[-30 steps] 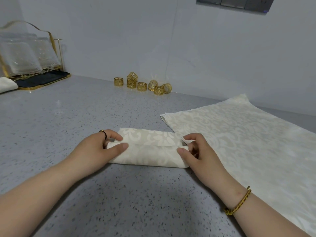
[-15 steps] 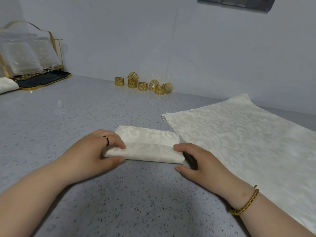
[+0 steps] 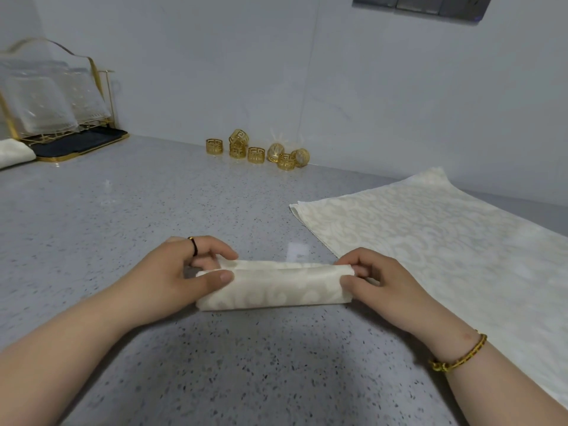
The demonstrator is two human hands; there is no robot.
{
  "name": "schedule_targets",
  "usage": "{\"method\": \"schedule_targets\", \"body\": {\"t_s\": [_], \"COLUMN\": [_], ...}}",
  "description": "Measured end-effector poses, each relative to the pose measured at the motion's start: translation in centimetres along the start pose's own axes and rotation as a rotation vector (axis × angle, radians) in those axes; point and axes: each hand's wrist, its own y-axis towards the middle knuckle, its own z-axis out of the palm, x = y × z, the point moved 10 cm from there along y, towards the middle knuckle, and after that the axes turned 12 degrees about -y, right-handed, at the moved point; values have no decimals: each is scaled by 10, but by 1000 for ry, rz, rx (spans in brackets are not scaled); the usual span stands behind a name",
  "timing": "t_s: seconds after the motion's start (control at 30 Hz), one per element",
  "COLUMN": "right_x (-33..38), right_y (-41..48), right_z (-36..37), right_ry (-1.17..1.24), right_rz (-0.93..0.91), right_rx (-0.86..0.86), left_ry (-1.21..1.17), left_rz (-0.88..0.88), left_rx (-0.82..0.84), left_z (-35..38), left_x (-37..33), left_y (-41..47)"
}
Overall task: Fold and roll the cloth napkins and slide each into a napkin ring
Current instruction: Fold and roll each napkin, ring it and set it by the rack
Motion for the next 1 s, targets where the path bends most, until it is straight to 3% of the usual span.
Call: {"method": "schedule_targets", "body": {"t_s": [0.2,0.5,0.63,0.7,0.83,0.9,1.0], "right_x": [-6,-5,-3,10,39,41,35], "right_y": [3,5,6,6,-3,-6,-7], "right_z": [4,8,2,-2,4,10,21], "right_ry": [-75,-392,-401,-411,-505,-506,-509], "right_rz": [53,114,46,-90,-373,-403,-402], "right_rx": [-36,-78,-183,-276,-260,-173,-15], "left_ry": [-56,99,196,256,335,441,563], "left_rz": [-89,-52,-43,-38,168,357,408], "left_rx": [-40,-102,-104,-99,-117,-33,122], "left_z": [6,7,9,10,7,18,38], "left_x": [20,15,15,14,-6,-20,-19], "left_y": [5,10,11,12,11,5,-3]}}
